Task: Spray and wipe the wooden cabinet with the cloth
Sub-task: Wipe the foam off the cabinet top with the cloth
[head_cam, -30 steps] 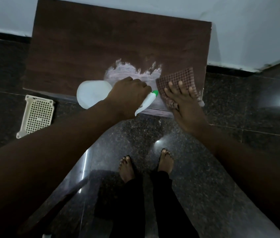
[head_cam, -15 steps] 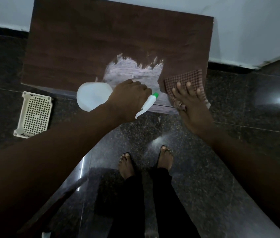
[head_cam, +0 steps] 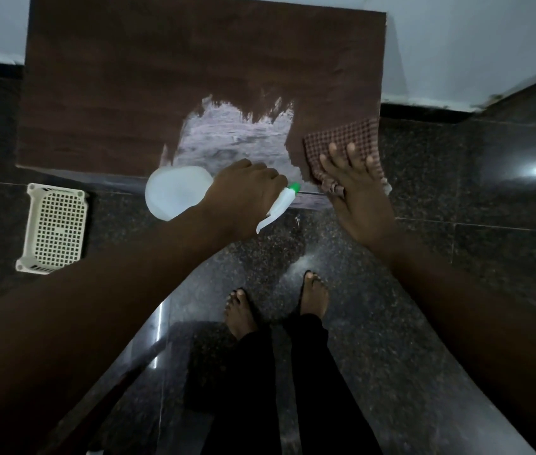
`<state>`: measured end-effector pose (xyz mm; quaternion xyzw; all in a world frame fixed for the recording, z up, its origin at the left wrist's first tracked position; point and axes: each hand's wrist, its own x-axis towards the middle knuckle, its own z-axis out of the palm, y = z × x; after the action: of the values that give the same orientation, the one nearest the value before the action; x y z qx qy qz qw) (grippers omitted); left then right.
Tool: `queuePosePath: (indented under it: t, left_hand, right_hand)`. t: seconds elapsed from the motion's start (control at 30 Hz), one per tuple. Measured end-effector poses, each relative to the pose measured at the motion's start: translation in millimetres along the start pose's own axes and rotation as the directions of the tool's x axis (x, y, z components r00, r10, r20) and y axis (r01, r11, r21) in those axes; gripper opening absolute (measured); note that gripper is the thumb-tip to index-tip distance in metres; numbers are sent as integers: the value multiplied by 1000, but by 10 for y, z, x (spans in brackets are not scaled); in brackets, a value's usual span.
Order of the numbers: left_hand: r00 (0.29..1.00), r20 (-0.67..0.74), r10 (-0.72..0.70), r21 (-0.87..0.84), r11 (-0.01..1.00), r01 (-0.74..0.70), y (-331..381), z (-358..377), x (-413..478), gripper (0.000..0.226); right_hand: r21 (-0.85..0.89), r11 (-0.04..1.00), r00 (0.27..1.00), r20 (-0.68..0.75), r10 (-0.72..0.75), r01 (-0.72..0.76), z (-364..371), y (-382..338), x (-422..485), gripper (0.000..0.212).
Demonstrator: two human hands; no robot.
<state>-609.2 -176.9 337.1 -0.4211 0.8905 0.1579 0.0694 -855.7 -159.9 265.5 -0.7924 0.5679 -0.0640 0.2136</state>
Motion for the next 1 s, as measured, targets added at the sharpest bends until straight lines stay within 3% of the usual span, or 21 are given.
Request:
queuePosePath:
  t: [0.23,0.4,0.83,0.93,1.0]
  left_hand:
    - [1000,-6,-20,23,1000,20,30,21,-11,40]
    - [998,7,-62,39,997,62,-8,11,-97,40]
    - [982,33,-184,92,979,181,-119,49,-458,30]
    - [983,-19,-184,42,982,184,-167,100,-502,33]
    - [980,-45,-196,-45,980,194,-178,105,-510,46]
  right_hand:
    - [-30,994,992,77,-104,106,36,29,-137,58]
    - [1,1000,999,36,-26,26,-77,18,304,53]
    - [68,998,1000,8,16,-16,-7,-82,354,48]
    - [61,998,1000,3,3,-3,30,-168,435,48]
    - [53,998,1000,16,-18,17,77,-288,430,50]
